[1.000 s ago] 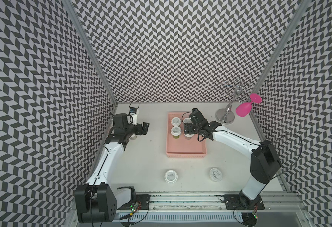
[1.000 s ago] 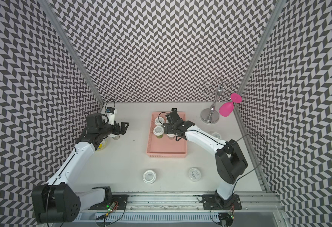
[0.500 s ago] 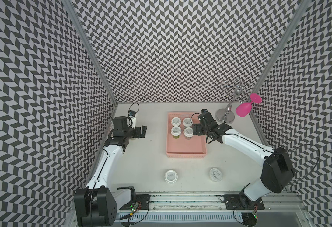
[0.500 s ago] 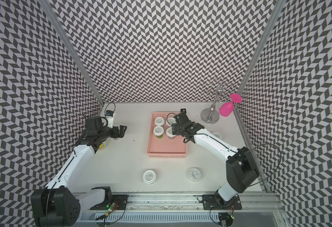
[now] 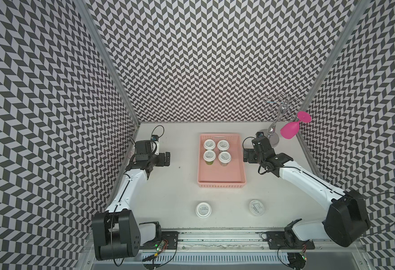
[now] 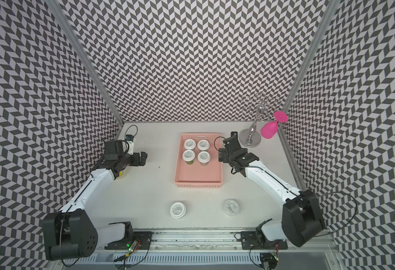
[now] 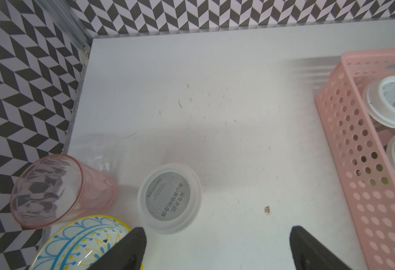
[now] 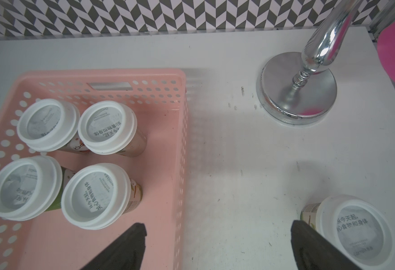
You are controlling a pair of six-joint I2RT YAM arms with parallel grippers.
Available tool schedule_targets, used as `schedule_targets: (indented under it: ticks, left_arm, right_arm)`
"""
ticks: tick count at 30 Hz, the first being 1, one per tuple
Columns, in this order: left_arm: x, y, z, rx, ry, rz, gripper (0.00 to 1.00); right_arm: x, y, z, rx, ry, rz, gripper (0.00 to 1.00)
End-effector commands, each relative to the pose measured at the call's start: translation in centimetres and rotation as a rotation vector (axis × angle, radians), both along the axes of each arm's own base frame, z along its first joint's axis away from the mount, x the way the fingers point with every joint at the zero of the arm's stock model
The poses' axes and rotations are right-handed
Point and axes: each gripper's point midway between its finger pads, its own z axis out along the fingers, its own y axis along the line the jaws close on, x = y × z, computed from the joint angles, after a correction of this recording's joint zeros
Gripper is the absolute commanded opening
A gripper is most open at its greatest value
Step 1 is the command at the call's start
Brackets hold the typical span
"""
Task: Put the yogurt in the basket
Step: Pick up the yogurt from the center of the board.
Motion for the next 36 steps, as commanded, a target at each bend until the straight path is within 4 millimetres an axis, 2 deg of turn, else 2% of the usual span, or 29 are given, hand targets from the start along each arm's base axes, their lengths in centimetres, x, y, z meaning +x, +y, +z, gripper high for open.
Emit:
schedule_targets:
  ticks: [1, 7, 12, 17, 26, 36]
  left_arm:
    - [0.4, 1.3, -0.1, 0.02, 0.009, 0.049, 1.0]
    - [0.8, 2.7, -1.2, 0.041, 0.042, 0.091, 1.0]
    - [1.5, 4.0, -1.0, 0.052, 0.056, 0.144, 1.0]
    - [1.9, 3.9, -2.4, 0.042, 0.09, 0.129, 1.0]
    - [3.0, 4.1, -3.8, 0.041, 0.15, 0.127, 1.0]
    - [3.0, 4.0, -5.5, 0.03, 0.203, 0.125, 1.0]
  right_arm:
    - [0.6, -0.7, 1.5, 0.02, -0.079, -0.019, 0.99]
    - [0.7, -0.8, 1.7, 0.027, -0.091, -0.017, 0.99]
    - [0.5, -1.4, 2.1, 0.014, -0.11, -0.038, 0.99]
    - [0.3, -1.7, 2.6, 0.013, -0.135, -0.039, 1.0]
    - [-0.2, -2.2, 3.4, 0.015, -0.18, -0.047, 1.0]
    - [-0.1, -1.7, 2.8, 0.031, -0.18, -0.026, 1.0]
